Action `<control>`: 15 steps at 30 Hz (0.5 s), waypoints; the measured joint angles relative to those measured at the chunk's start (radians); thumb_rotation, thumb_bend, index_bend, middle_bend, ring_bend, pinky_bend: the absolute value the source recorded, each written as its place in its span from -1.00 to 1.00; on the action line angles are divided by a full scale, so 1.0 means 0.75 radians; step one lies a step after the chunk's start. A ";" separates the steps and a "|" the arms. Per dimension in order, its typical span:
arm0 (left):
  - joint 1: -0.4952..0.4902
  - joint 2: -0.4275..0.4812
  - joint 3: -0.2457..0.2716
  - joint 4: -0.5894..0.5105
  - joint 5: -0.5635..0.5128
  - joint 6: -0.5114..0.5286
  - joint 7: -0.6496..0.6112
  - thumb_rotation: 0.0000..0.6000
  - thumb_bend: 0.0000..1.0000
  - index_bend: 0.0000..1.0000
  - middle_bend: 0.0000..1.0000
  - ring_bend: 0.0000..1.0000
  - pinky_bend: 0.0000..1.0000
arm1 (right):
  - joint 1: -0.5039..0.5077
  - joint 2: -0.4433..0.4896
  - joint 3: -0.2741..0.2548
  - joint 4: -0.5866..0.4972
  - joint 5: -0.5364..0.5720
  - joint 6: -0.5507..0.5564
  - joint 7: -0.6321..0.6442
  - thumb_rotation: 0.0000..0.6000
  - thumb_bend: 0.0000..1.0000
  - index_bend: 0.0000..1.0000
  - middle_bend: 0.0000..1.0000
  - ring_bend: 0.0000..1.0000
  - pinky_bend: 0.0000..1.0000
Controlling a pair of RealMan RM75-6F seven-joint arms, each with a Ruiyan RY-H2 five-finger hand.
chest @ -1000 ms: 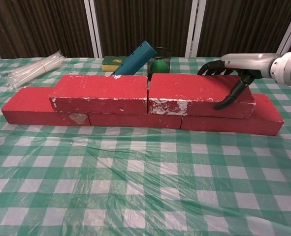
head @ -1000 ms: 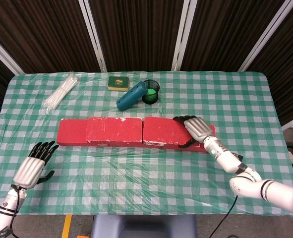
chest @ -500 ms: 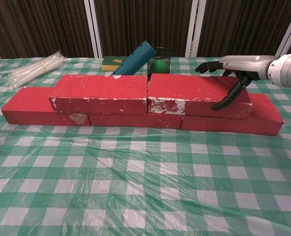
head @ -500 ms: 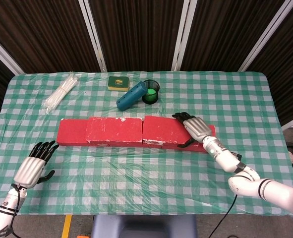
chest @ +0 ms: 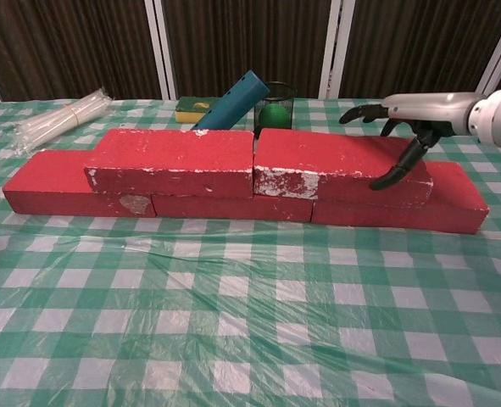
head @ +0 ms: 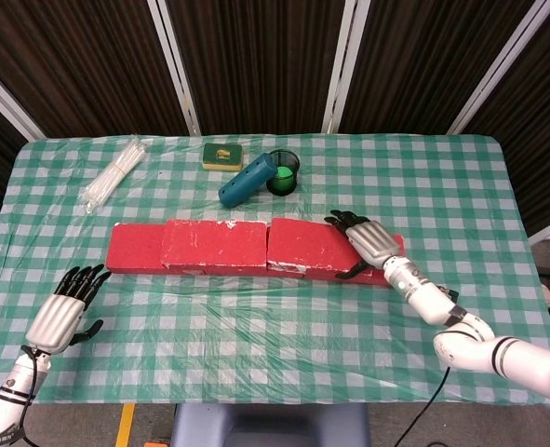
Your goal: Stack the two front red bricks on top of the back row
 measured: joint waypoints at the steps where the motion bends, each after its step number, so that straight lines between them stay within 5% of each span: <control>1: 0.001 0.000 0.001 -0.001 0.001 0.002 0.002 1.00 -0.37 -1.00 -1.00 -1.00 -0.98 | -0.007 0.008 -0.001 -0.010 -0.010 0.016 0.005 0.69 -0.70 -1.00 -0.91 -0.93 -0.52; 7: 0.007 0.006 0.006 -0.014 0.010 0.015 0.014 1.00 -0.37 -1.00 -1.00 -1.00 -0.98 | -0.097 0.127 -0.024 -0.101 -0.143 0.200 0.129 0.61 -0.70 -1.00 -0.94 -1.00 -0.66; 10: 0.010 0.009 0.007 -0.023 0.014 0.024 0.023 1.00 -0.37 -1.00 -1.00 -1.00 -0.98 | -0.170 0.206 -0.060 -0.116 -0.225 0.309 0.205 0.51 -0.68 -0.83 -0.95 -1.00 -0.71; 15: 0.014 0.011 0.007 -0.039 0.017 0.030 0.040 1.00 -0.37 -1.00 -1.00 -1.00 -0.98 | -0.269 0.272 -0.126 -0.038 -0.279 0.398 0.264 0.24 -0.17 -0.49 -0.96 -1.00 -0.76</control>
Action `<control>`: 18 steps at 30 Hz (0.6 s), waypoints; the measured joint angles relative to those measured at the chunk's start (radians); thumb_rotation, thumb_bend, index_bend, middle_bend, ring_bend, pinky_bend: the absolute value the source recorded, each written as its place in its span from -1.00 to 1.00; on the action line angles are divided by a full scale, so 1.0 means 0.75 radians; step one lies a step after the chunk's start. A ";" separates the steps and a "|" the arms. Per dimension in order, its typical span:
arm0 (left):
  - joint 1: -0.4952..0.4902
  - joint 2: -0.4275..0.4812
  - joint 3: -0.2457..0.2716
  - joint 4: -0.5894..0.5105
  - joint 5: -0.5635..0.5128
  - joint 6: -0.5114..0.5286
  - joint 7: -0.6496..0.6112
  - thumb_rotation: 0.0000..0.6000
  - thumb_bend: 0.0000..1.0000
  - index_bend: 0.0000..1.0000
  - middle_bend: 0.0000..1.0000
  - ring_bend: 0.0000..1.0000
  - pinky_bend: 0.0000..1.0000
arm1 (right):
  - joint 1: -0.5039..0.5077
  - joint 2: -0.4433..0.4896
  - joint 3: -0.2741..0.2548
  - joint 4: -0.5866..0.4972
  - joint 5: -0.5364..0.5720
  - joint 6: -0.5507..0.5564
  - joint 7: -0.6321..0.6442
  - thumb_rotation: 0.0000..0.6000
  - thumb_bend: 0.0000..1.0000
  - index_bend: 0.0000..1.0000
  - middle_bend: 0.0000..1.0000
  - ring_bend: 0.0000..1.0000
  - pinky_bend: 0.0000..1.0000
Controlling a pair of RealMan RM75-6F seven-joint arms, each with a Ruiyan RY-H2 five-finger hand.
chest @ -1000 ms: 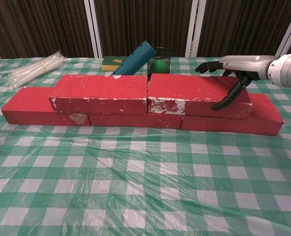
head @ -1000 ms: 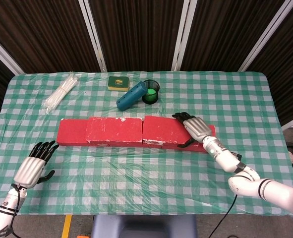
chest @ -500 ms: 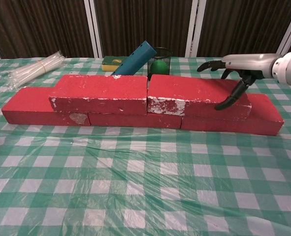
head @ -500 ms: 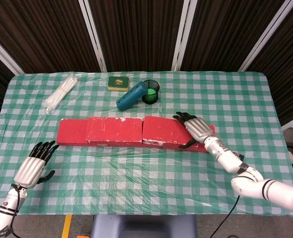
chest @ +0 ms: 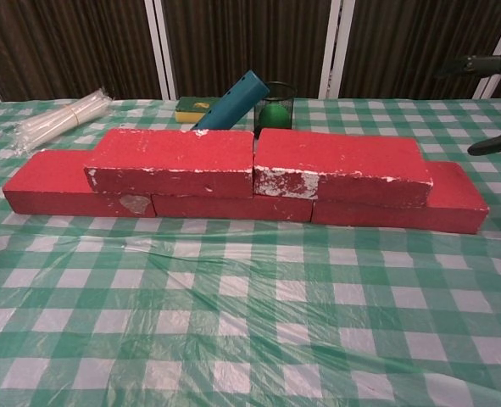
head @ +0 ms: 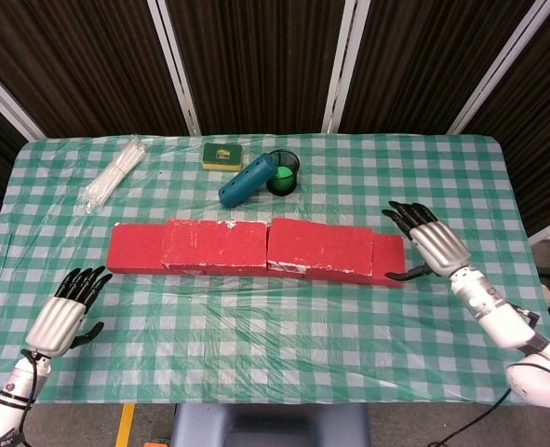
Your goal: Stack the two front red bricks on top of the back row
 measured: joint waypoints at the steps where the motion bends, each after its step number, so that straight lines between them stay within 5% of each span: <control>1: 0.000 0.000 0.000 -0.002 0.000 0.000 0.003 1.00 -0.37 -1.00 -1.00 -1.00 -0.98 | -0.009 -0.001 -0.008 0.025 -0.004 0.003 0.010 0.22 -0.10 -0.48 -0.96 -1.00 -0.76; 9: -0.005 -0.012 -0.004 -0.007 -0.011 -0.022 0.030 1.00 -0.37 -1.00 -1.00 -1.00 -0.98 | -0.007 -0.122 -0.044 0.270 -0.015 -0.077 0.048 0.18 0.13 -0.44 -0.96 -1.00 -0.78; 18: -0.007 -0.014 -0.010 0.002 -0.027 -0.033 0.032 1.00 -0.37 -1.00 -1.00 -1.00 -0.98 | 0.064 -0.223 -0.029 0.330 -0.011 -0.171 0.028 0.18 0.18 -0.43 -0.96 -1.00 -0.78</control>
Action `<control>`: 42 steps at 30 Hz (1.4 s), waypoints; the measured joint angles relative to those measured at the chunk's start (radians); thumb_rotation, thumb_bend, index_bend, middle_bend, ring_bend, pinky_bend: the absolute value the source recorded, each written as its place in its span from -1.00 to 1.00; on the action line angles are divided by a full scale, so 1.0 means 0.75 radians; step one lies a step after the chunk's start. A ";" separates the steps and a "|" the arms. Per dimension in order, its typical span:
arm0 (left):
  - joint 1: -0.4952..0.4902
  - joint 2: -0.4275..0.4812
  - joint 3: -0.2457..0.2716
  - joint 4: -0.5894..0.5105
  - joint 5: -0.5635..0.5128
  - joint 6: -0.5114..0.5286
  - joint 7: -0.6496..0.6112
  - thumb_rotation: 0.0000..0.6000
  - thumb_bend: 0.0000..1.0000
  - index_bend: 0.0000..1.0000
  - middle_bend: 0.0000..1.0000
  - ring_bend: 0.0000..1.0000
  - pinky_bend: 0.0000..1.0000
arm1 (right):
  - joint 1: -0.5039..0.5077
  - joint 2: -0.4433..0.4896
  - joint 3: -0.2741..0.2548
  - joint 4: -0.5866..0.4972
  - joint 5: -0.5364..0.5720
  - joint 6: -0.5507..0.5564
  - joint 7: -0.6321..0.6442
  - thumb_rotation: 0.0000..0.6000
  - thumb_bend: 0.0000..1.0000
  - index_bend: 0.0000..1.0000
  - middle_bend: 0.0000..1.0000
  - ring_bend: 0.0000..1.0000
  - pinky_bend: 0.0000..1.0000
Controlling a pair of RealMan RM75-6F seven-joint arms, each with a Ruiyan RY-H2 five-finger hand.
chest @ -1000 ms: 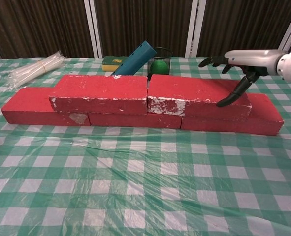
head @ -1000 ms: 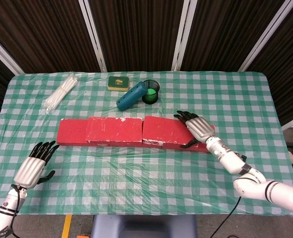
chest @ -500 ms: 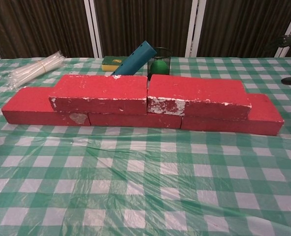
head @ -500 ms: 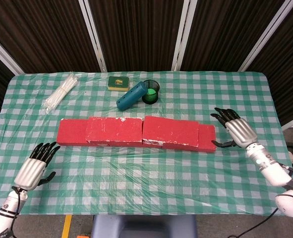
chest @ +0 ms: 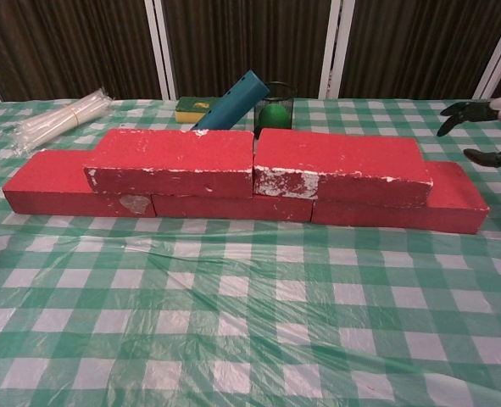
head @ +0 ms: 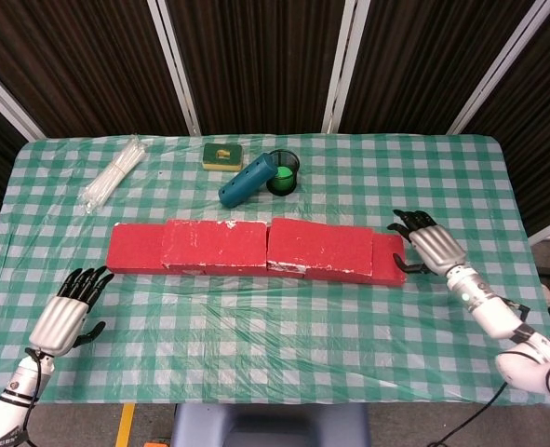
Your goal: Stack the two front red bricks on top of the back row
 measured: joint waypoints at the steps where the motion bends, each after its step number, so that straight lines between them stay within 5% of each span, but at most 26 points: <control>1: 0.000 0.000 0.000 0.001 0.000 0.000 -0.002 1.00 -0.37 -1.00 -1.00 -1.00 -0.98 | 0.009 -0.011 0.004 0.002 0.004 -0.015 -0.009 0.18 0.18 -0.42 -0.96 -1.00 -0.78; 17: 0.003 0.002 -0.004 0.006 -0.009 -0.003 0.001 1.00 -0.37 -1.00 -1.00 -1.00 -0.98 | 0.066 -0.077 0.039 0.008 0.056 -0.094 -0.040 0.18 0.18 -0.43 -0.96 -1.00 -0.78; 28: 0.005 0.006 -0.004 0.005 -0.004 0.006 -0.005 1.00 -0.37 -1.00 -1.00 -1.00 -0.98 | 0.018 -0.031 0.026 -0.018 0.050 -0.015 -0.042 0.18 0.18 -0.44 -0.96 -1.00 -0.78; 33: 0.010 0.010 -0.001 -0.004 0.008 0.027 0.001 1.00 -0.37 -1.00 -1.00 -1.00 -0.98 | -0.047 0.020 0.016 -0.060 0.027 0.111 0.008 0.21 0.17 -0.57 -0.97 -1.00 -0.78; 37: 0.023 0.012 -0.004 -0.020 0.015 0.066 0.023 1.00 -0.36 -1.00 -1.00 -1.00 -0.98 | -0.142 0.061 -0.006 -0.120 -0.008 0.287 0.024 0.34 -0.26 -0.93 -1.00 -1.00 -0.94; 42: 0.051 0.028 -0.007 -0.068 0.037 0.146 0.060 1.00 -0.33 -1.00 -1.00 -1.00 -0.98 | -0.355 0.128 -0.082 -0.293 -0.059 0.586 -0.106 0.43 -0.34 -1.00 -1.00 -1.00 -1.00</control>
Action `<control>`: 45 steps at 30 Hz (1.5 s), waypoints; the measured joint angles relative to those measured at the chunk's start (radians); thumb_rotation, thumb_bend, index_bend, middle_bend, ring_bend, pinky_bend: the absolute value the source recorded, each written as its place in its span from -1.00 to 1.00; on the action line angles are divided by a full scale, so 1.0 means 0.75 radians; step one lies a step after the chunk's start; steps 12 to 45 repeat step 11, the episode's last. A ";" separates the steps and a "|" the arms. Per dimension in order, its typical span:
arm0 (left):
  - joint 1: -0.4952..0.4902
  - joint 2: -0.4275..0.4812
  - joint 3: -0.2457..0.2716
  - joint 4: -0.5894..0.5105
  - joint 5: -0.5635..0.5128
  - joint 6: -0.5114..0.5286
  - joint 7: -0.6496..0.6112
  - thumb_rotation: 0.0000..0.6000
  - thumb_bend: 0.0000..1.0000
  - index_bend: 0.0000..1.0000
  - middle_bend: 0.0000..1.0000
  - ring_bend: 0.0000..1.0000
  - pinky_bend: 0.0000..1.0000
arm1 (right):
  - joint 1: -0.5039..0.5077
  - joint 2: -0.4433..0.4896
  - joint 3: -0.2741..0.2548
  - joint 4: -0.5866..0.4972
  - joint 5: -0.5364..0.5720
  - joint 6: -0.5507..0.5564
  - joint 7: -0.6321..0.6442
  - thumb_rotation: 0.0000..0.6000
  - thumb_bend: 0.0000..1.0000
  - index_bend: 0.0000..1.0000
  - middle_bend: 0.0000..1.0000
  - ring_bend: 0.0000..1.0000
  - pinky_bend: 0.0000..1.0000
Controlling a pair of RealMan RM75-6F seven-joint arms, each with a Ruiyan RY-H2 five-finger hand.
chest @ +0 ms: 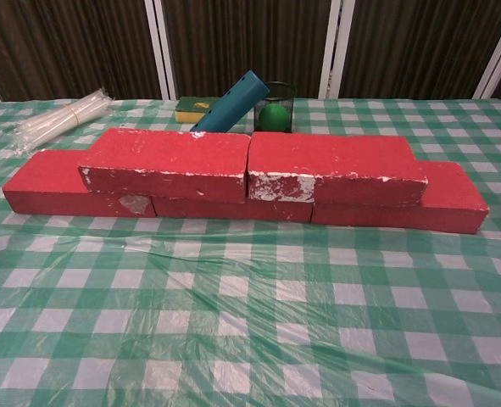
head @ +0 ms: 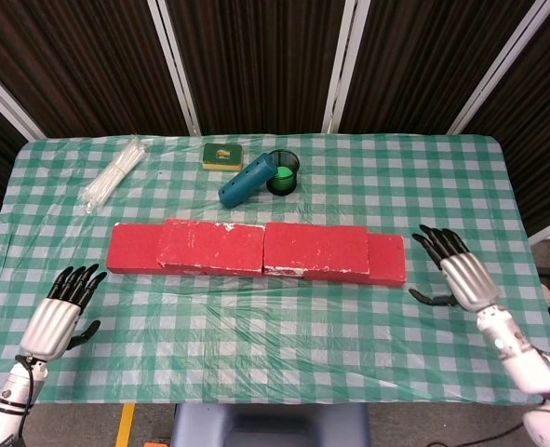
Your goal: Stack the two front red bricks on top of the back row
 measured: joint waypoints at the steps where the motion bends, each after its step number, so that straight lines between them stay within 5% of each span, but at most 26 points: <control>1: 0.006 0.004 0.000 -0.009 0.008 0.018 0.007 1.00 -0.32 -1.00 -1.00 -1.00 -0.98 | -0.036 0.008 -0.013 -0.034 -0.003 0.041 -0.049 0.45 -0.34 -1.00 -1.00 -1.00 -1.00; 7: 0.042 0.044 0.012 -0.075 0.055 0.089 0.046 1.00 -0.31 -1.00 -1.00 -1.00 -0.98 | -0.264 0.041 -0.084 -0.231 -0.058 0.300 -0.430 0.47 -0.41 -1.00 -1.00 -1.00 -1.00; 11: 0.051 0.068 0.014 -0.121 0.026 0.065 0.076 1.00 -0.31 -1.00 -1.00 -1.00 -0.98 | -0.383 0.053 -0.101 -0.287 -0.110 0.452 -0.506 0.47 -0.41 -1.00 -1.00 -1.00 -1.00; 45: 0.051 0.068 0.014 -0.121 0.026 0.065 0.076 1.00 -0.31 -1.00 -1.00 -1.00 -0.98 | -0.383 0.053 -0.101 -0.287 -0.110 0.452 -0.506 0.47 -0.41 -1.00 -1.00 -1.00 -1.00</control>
